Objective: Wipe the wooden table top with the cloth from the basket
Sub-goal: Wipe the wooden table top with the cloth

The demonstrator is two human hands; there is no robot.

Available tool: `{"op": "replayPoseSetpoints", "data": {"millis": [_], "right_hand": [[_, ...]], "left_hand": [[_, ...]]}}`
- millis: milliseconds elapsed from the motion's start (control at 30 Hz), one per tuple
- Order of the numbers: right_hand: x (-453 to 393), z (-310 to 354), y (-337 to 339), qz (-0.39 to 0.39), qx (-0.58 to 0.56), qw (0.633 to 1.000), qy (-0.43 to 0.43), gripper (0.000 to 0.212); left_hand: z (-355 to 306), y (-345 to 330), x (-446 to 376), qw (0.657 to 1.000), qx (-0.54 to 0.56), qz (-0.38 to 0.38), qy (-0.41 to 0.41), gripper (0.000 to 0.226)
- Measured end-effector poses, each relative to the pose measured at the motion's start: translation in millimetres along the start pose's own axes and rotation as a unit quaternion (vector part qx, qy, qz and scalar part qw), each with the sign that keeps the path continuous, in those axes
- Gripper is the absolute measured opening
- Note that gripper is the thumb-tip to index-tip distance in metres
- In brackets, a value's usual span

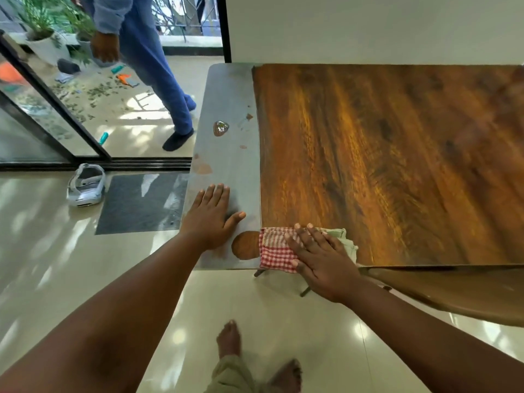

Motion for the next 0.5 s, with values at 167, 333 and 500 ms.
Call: {"op": "replayPoseSetpoints", "data": {"millis": [167,333,500], "right_hand": [[-24,38,-2,0.019,0.009,0.999,0.044,0.055],[-45,69,-3,0.018,0.011,0.997,0.075,0.055],[-32,48,-2,0.035,0.006,0.995,0.089,0.051]], "left_hand": [[-10,1,-23,1.000,0.005,0.012,-0.028,0.090],[-30,11,-48,0.998,0.007,0.008,-0.070,0.086],[-38,24,-60,0.993,0.007,0.004,-0.116,0.086]]}}
Point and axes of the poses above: each hand's wrist, its own x-axis away from the middle knuckle, its own y-axis out of the back of the hand, z = x × y, the point moved 10 cm from there along -x, towards the middle knuckle, and after that the axes turned 10 degrees about y, right-handed, at the moved point
